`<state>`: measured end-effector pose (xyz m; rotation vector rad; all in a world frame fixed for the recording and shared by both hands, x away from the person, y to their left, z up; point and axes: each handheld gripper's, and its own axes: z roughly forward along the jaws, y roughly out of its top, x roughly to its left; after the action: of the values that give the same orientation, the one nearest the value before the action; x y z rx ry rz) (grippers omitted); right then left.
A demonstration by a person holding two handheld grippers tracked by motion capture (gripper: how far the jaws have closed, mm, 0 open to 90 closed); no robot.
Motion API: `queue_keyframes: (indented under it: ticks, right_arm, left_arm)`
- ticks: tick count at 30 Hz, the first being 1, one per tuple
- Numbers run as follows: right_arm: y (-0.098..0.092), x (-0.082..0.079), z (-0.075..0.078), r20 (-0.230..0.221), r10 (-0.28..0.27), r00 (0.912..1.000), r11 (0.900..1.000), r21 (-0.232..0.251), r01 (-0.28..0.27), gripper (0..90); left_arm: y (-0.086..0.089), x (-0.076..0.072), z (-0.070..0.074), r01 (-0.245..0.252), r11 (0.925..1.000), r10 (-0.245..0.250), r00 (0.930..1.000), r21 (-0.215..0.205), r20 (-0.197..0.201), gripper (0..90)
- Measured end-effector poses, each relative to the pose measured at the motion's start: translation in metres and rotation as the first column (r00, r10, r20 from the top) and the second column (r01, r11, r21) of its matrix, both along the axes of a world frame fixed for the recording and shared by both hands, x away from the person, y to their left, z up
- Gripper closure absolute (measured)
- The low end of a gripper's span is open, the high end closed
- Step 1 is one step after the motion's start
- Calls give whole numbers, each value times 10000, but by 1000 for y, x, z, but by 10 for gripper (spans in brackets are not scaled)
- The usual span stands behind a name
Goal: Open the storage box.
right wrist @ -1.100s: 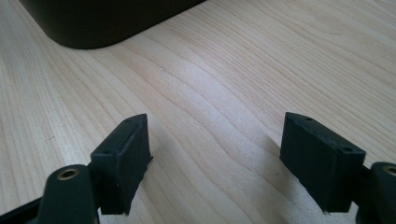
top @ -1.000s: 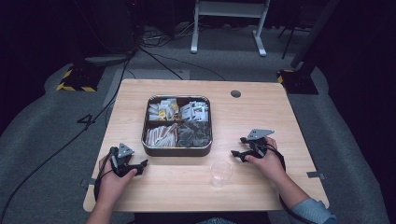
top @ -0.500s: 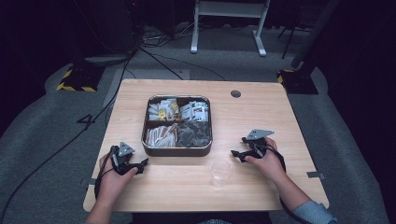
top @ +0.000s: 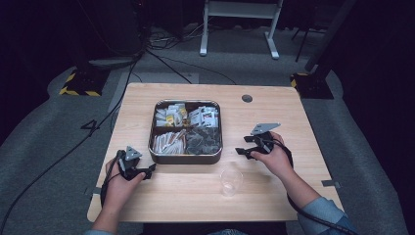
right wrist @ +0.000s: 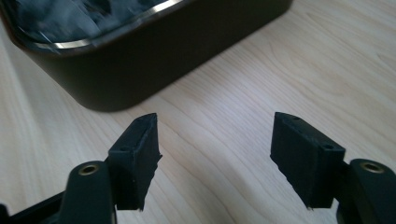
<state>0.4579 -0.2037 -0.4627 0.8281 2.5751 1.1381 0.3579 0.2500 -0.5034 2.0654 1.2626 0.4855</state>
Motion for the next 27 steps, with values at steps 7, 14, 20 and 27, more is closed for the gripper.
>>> queue_keyframes:
  ticks: [7, 14, 20, 27]
  right_arm:
    - [23, 10, 29, 243, 472, 9986, 9984, 306, -479, 354]
    - [48, 24, 47, 391, 985, 9944, 9938, 478, -1003, 356]
    - [69, 39, 54, 317, 1171, 9926, 9907, 655, -1190, 345]
    - [92, 44, 59, 482, 1414, 9888, 9882, 527, -1438, 349]
  left_arm:
    - [-1, -3, 0, -107, 9999, 108, 9999, -6, 28, 226]
    - [-2, 1, 0, -119, 9999, 119, 9999, -29, -19, 217]
    - [-3, 3, 0, -143, 9999, 143, 9999, -24, -22, 211]
    - [-3, 2, 0, -133, 9999, 133, 9999, 5, -28, 211]
